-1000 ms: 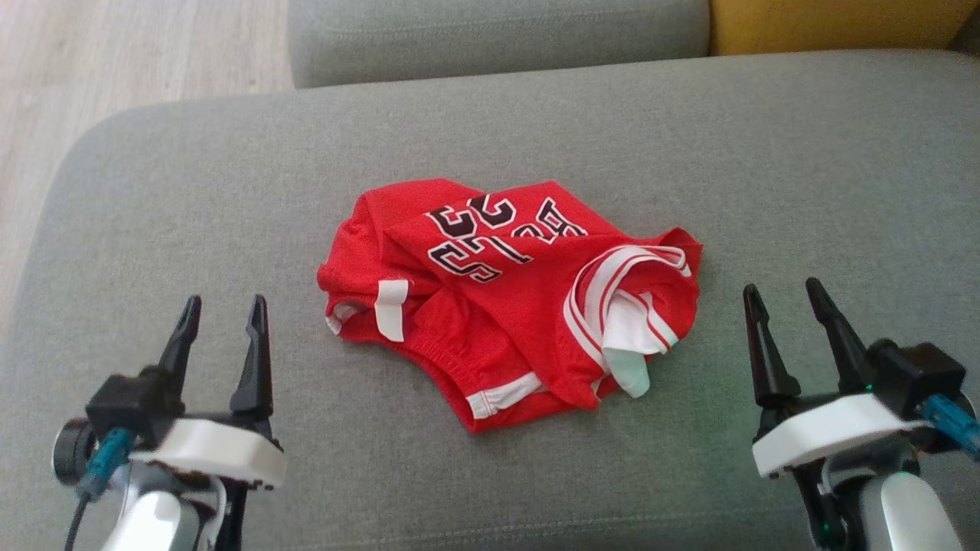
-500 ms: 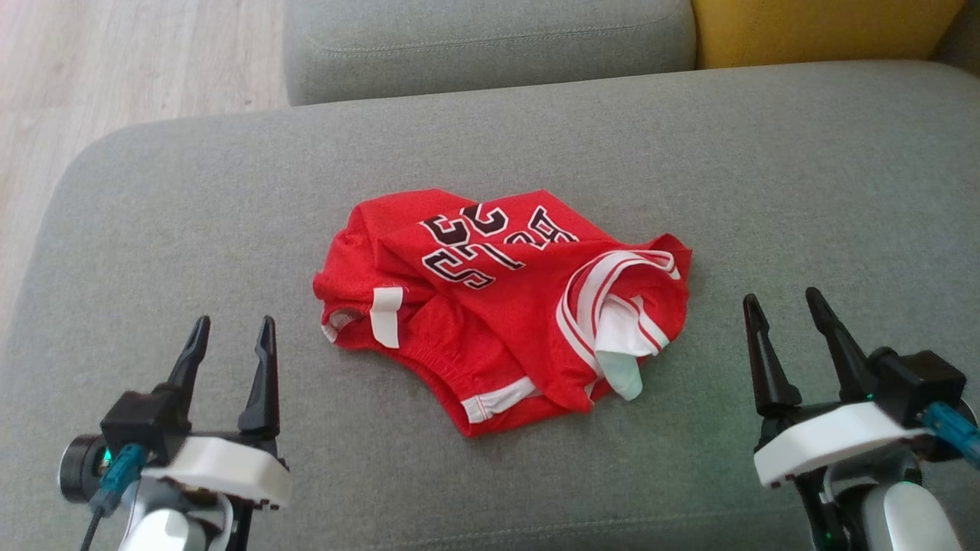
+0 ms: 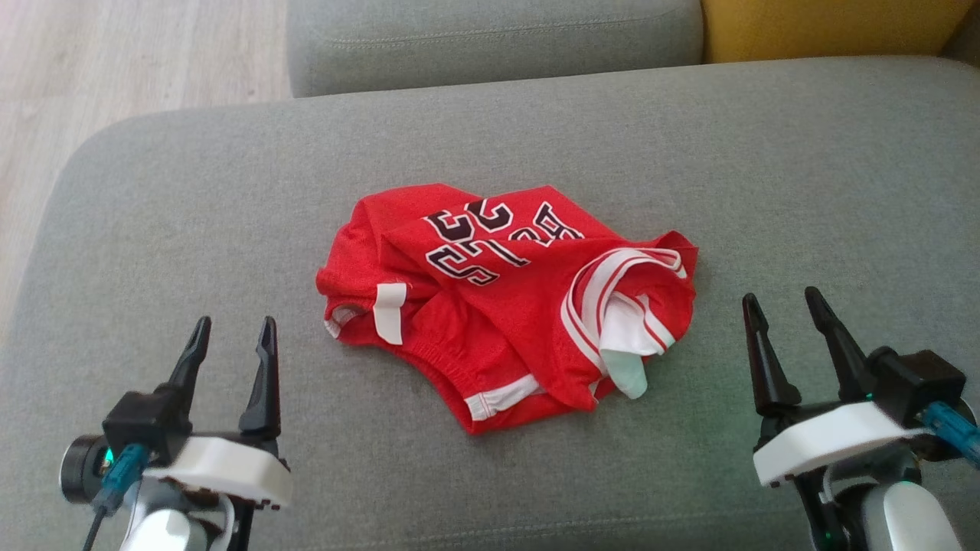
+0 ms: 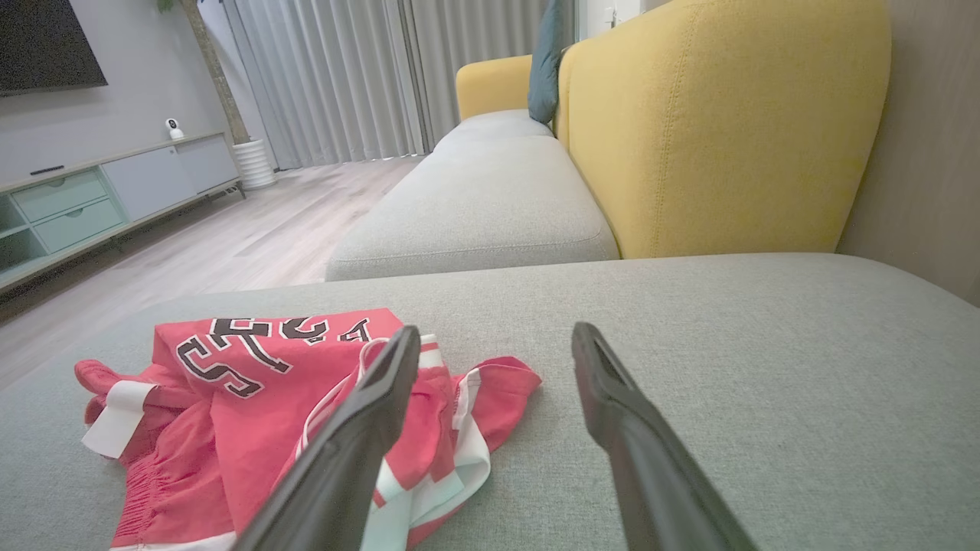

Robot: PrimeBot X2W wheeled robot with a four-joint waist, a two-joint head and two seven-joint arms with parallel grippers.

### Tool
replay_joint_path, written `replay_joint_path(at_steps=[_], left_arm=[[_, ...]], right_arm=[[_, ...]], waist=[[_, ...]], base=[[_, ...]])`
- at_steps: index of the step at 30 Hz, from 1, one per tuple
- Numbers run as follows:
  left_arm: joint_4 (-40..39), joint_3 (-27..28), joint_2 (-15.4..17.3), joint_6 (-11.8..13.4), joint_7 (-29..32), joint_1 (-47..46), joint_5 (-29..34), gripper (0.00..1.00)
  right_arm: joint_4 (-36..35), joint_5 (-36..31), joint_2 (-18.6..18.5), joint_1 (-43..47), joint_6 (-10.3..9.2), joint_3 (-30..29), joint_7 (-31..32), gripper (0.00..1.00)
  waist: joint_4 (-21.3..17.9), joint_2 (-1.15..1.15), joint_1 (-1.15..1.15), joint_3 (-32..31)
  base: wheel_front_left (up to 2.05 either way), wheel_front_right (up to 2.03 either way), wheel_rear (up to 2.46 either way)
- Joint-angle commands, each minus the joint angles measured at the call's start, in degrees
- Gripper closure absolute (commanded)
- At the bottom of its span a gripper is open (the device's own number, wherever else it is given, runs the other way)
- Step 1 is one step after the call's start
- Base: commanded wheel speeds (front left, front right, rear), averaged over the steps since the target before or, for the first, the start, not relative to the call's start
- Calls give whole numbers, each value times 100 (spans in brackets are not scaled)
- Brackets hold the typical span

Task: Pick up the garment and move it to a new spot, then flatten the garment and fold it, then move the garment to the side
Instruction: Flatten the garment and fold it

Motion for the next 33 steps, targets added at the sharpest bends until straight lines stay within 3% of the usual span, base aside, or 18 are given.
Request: replay_joint_path(at_steps=[1, 12, 17, 25, 33], left_arm=[[-166, 205, 178, 41, 1, -305, 31, 0], [-76, 165, 186, -8, 5, -509, 18, 0], [144, -48, 90, -272, 116, -987, -4, 0], [1188, -257, -119, -823, 1091, -2078, -461, 0], [1829, -242, -174, -1085, 1924, -2617, -900, 0]], right_arm=[[-231, 33, -27, -176, -4, 129, -9, 0], [-232, 56, -27, -292, -4, 174, -38, 0], [-262, 48, -27, -399, -4, 194, -52, 0], [-261, 51, -27, -647, -4, 292, -105, 0], [-180, 51, -27, -751, -4, 274, -177, 0]], waist=[[9, 0, 0, 13], [10, 0, 0, 216], [21, 0, 0, 463], [-51, 0, 0, 966], [-114, 0, 0, 1133]], base=[[0, 0, 0], [0, 0, 0], [0, 0, 0], [0, 0, 0], [0, 0, 0]])
